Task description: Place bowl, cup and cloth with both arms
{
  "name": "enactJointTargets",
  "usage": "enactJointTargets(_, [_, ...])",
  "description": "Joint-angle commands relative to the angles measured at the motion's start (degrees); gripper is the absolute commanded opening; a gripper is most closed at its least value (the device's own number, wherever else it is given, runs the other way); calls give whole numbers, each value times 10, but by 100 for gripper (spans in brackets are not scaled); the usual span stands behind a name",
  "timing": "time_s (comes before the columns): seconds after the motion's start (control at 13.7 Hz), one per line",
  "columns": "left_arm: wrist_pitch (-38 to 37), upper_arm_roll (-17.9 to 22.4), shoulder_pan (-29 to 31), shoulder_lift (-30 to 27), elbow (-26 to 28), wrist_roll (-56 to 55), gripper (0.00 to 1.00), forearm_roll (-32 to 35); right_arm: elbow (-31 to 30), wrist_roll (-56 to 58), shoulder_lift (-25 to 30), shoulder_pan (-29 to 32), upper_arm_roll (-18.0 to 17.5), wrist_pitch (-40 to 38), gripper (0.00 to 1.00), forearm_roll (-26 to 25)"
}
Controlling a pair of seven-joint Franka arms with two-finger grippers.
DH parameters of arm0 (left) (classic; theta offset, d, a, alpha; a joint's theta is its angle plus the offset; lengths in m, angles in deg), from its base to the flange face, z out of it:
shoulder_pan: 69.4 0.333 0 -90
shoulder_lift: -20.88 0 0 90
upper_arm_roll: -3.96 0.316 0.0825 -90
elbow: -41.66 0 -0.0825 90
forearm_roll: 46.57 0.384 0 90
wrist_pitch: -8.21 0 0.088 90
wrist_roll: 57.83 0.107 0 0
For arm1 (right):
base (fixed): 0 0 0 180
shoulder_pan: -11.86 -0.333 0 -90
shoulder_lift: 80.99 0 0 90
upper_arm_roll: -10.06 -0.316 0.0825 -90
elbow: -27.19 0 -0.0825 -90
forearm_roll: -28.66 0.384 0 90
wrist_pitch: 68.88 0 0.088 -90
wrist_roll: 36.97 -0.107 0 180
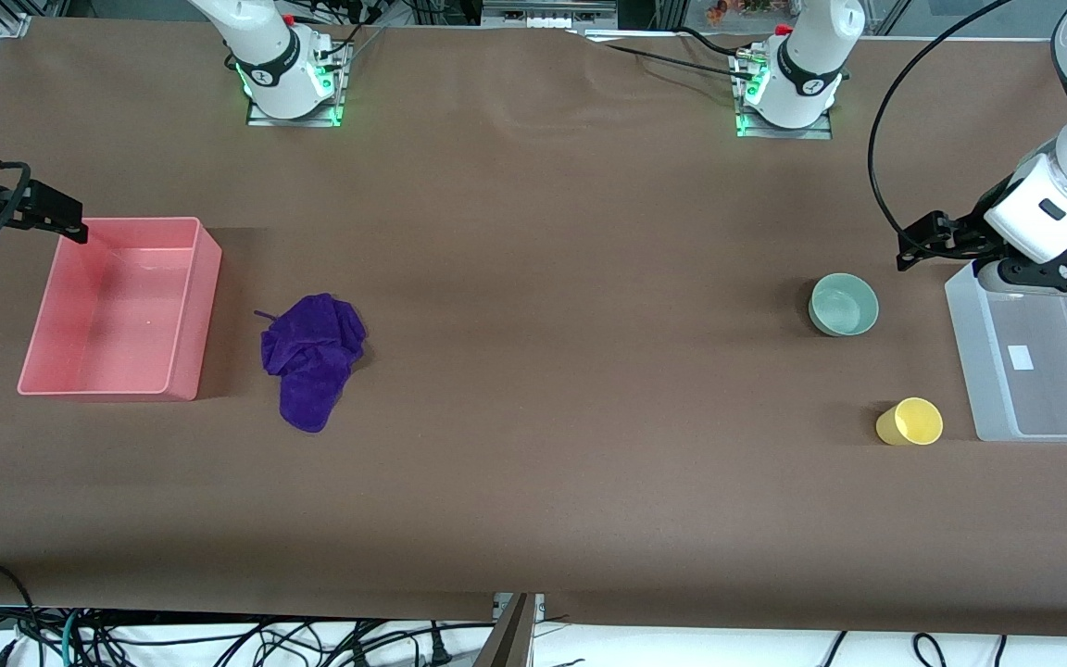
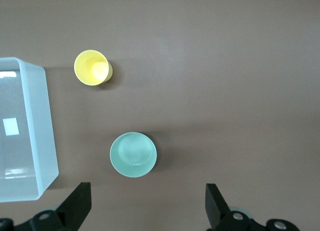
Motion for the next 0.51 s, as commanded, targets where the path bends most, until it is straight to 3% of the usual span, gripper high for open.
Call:
enactJointTargets(0.0, [-27,2,-3,3,-2,-3,100,-6,-4,-1,2,2,0,6,100,7])
enactJointTargets(0.22, [-49,3,-2,3,12,1,100,33,-4,-1,2,2,1,6,100,7])
enactJointTargets(0.44, [-10,3,44,1,72,10,100,35,-3,-1,3,2,1,6,100,7])
